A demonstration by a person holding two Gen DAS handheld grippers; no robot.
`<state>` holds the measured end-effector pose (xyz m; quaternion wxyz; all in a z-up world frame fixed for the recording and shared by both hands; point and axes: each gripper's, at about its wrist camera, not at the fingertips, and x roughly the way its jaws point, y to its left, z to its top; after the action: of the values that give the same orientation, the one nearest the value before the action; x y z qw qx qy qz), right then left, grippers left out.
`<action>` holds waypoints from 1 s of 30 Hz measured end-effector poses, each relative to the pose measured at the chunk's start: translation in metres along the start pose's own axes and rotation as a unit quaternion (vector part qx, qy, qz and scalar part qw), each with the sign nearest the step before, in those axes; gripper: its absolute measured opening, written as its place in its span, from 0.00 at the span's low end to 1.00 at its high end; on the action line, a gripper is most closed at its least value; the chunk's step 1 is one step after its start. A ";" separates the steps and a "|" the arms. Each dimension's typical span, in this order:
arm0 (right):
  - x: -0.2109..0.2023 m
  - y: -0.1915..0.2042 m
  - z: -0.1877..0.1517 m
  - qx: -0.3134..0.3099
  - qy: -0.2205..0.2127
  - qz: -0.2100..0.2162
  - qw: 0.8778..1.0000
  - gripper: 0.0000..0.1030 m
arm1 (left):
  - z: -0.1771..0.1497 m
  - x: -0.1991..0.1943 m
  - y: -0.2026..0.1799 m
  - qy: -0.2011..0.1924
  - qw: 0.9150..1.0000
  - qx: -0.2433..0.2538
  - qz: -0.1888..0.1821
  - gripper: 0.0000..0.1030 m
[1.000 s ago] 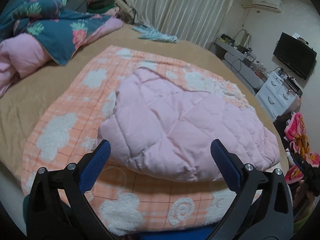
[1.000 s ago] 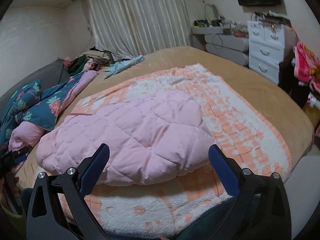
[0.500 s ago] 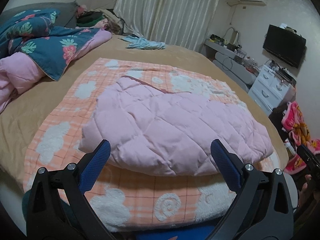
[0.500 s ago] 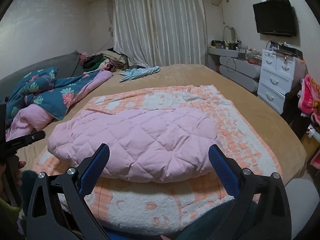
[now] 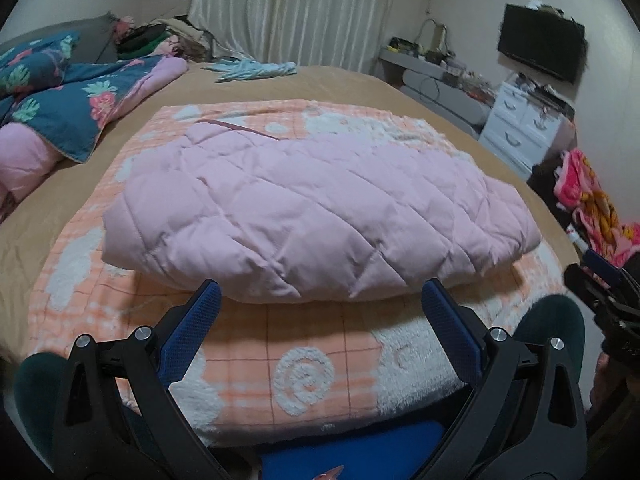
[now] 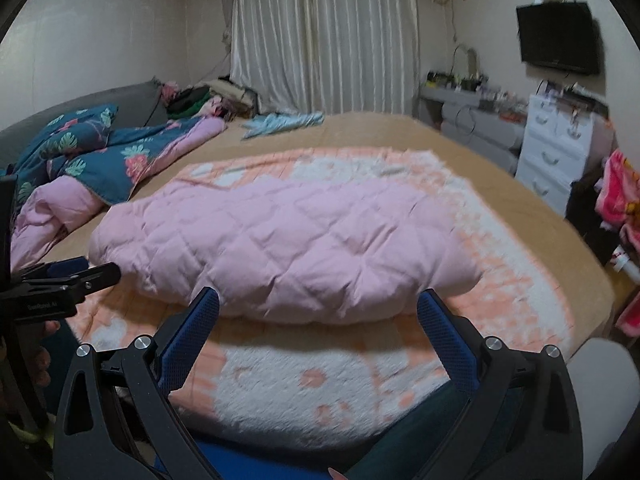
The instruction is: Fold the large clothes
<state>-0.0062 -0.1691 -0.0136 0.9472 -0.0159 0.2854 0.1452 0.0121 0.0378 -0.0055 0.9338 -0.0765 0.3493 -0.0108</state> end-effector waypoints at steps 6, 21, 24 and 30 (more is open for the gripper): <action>0.005 0.002 0.002 0.013 0.010 0.015 1.000 0.96 | -0.003 0.007 -0.009 0.012 1.000 0.016 0.007 0.91; 0.005 0.011 0.005 0.000 0.016 0.024 1.000 0.96 | -0.003 0.007 -0.011 0.012 1.000 0.019 0.008 0.91; 0.005 0.011 0.005 0.001 0.015 0.025 1.000 0.96 | -0.002 0.006 -0.011 0.012 1.000 0.019 0.007 0.91; 0.004 0.011 0.006 0.001 0.014 0.025 1.000 0.96 | -0.001 0.005 -0.010 0.012 1.000 0.019 0.006 0.91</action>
<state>-0.0028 -0.1563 -0.0107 0.9391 -0.0096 0.2995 0.1684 0.0151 0.0274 -0.0079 0.9309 -0.0563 0.3607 -0.0130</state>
